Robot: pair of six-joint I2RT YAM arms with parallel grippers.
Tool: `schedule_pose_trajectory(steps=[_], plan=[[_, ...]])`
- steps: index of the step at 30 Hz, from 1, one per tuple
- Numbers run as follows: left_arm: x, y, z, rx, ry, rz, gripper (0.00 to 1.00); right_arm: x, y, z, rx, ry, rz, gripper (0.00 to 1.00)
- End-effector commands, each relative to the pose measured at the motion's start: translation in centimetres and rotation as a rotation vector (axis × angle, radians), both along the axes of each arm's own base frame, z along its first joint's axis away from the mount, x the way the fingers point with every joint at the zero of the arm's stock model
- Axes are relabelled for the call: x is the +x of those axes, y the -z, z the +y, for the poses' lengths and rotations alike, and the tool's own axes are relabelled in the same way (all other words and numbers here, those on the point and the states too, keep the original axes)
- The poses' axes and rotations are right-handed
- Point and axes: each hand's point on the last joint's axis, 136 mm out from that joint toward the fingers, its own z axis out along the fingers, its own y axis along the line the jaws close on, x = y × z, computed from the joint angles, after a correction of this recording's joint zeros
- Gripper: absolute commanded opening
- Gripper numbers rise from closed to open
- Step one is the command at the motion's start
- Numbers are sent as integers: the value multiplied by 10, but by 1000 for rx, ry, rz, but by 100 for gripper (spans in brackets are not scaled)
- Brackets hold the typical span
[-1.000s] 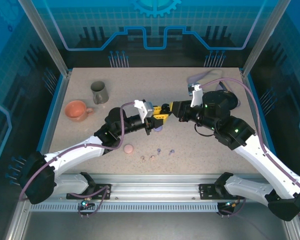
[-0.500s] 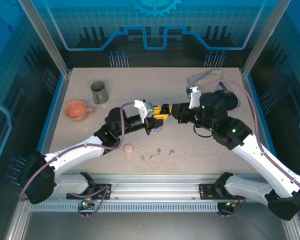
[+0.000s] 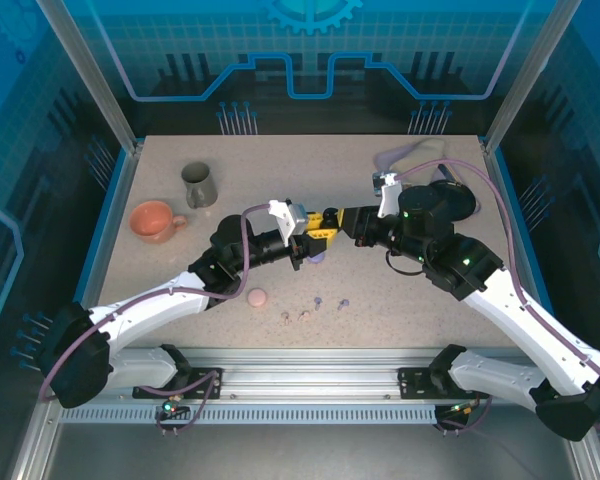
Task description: Insert the wireless bluetooth earbuds into the charging case
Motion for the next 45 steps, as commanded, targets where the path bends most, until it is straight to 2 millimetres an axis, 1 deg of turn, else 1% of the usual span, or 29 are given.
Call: schedule_pose_trajectory(steps=[1,30,45], plan=[[-5,-27,-4,-59,20,-62,0,-13,6,7,9,-48,35,17],[-7,-24,-6,-48,34,-69,0,-21,4,7,0,-70,89,17],[-7,-23,-7,-39,37,-75,0,-20,-1,3,7,-54,85,17]])
